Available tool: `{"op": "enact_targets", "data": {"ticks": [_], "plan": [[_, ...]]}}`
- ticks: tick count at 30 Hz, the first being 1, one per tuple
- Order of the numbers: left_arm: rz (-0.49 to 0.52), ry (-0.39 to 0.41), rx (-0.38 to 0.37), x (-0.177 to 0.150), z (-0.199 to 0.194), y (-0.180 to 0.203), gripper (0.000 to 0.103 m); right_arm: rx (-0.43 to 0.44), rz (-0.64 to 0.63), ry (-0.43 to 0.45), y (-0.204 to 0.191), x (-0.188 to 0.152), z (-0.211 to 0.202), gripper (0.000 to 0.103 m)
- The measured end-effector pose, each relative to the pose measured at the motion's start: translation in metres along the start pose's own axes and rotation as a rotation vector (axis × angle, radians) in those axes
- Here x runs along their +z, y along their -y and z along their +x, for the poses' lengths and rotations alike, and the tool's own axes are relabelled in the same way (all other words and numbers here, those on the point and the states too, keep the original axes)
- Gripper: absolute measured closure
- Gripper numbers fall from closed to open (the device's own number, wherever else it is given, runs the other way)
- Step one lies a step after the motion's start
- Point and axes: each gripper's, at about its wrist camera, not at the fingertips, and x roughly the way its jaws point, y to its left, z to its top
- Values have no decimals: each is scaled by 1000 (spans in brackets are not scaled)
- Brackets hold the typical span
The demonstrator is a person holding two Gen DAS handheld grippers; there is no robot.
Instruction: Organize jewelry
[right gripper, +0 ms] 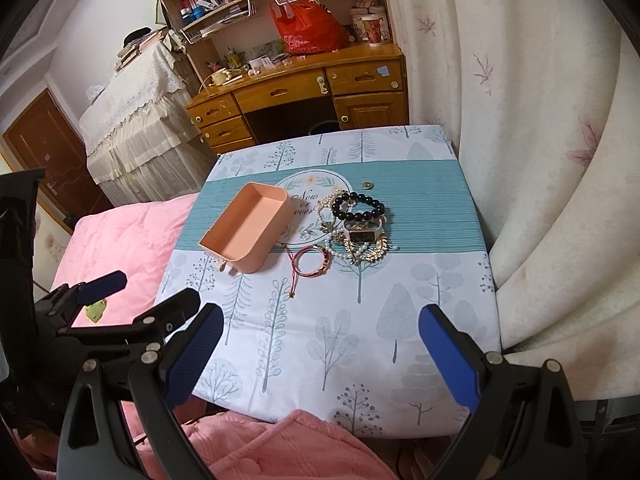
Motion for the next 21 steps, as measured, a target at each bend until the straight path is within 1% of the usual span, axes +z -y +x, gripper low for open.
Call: {"op": "enact_targets", "data": {"ticks": [4,7,10,14,16,18,21], "plan": [[22,-62,-13,-2,18,2,1,-29,-4,-9,1,-4,5,4],[64,-77,-35,-3,35,7,1,-46,-9,-6,4,-8,14,4],[153,-60,-62,-4,61,20,1,-85,-70,35,9,-10,24,4],[228,-27,-89,-3,98,35,1,-140,-198,89,15,-4,46,4],[246,1,-100,-2,116,40,1,-141,-251,102,19,1,59,4],[249,25,-83,0,137,44,1,-122,-299,126,24,8,75,4],[237,67,-70,2,167,48,1,-95,-331,137,33,17,103,4]]}}
